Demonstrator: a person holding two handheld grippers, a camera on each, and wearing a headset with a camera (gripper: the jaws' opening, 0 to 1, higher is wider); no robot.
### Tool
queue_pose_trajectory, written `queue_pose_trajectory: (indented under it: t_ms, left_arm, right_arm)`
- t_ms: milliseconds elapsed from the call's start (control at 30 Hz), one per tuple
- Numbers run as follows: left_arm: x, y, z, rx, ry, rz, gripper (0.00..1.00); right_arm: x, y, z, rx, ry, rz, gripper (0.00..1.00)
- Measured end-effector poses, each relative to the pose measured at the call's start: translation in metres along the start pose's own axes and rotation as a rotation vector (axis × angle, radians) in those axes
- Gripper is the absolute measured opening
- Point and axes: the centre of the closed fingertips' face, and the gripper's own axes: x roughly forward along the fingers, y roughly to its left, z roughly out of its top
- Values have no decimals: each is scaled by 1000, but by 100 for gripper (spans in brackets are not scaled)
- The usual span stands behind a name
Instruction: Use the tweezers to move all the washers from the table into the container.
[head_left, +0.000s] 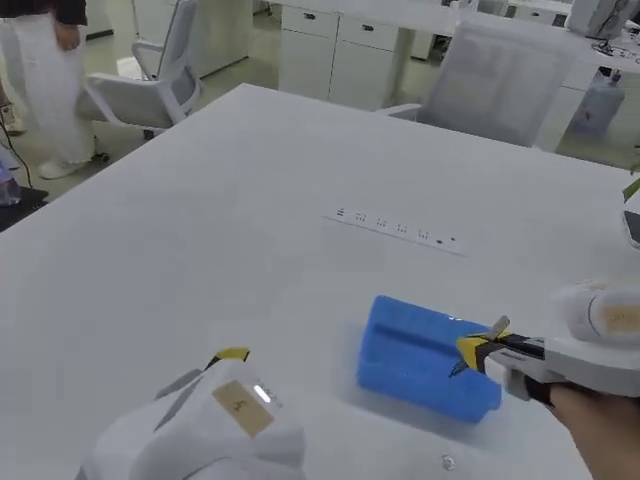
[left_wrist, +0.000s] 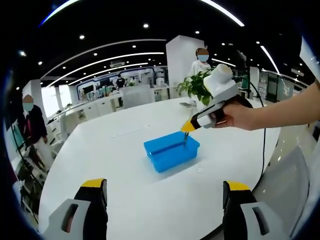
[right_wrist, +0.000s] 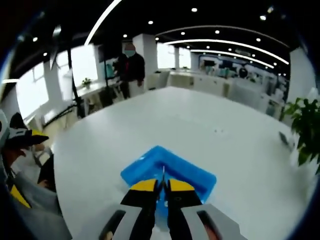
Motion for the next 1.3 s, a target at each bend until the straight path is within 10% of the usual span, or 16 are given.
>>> queue_pose_trajectory:
  t_ms: [500,1300]
  left_arm:
    - [0,-3,0,5,2,-11,99]
    - [3,-7,-6,7,22,-28,99]
  right_arm:
    - [-38,22,-29,61,-41,-37,4]
    - [-6,16,-90,114,77,-57,4]
